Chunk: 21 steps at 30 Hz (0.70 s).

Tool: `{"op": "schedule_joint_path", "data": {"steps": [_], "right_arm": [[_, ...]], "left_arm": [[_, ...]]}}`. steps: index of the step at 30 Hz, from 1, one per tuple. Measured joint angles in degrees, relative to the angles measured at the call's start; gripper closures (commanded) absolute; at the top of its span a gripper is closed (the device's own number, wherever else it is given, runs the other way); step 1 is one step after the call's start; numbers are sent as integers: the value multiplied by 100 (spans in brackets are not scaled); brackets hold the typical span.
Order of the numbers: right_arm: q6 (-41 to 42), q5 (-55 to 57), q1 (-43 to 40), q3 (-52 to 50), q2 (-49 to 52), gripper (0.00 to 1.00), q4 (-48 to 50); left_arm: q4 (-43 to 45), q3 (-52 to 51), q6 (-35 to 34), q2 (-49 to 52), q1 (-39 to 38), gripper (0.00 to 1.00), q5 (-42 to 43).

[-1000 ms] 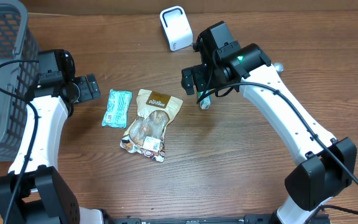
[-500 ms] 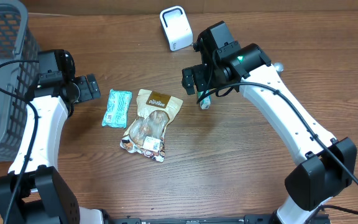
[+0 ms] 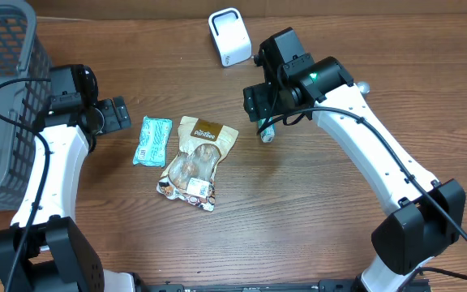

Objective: Scan the item barcode
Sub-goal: 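Move the right gripper left over the small teal-green box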

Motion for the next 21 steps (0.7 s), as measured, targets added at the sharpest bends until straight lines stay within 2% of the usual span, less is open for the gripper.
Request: {"op": "schedule_joint_path", "data": {"steps": [14, 15, 16, 21], "right_arm": [[0, 140, 0, 0, 0, 21, -22], [-2, 144, 0, -2, 0, 14, -20], [-7, 142, 0, -2, 0, 0, -31], [-20, 140, 0, -2, 0, 0, -79]], "left_arm": [[0, 0, 0, 0, 0, 0, 0], [0, 0, 0, 0, 0, 1, 0], [0, 0, 2, 0, 0, 1, 0], [0, 0, 0, 0, 0, 1, 0]]}}
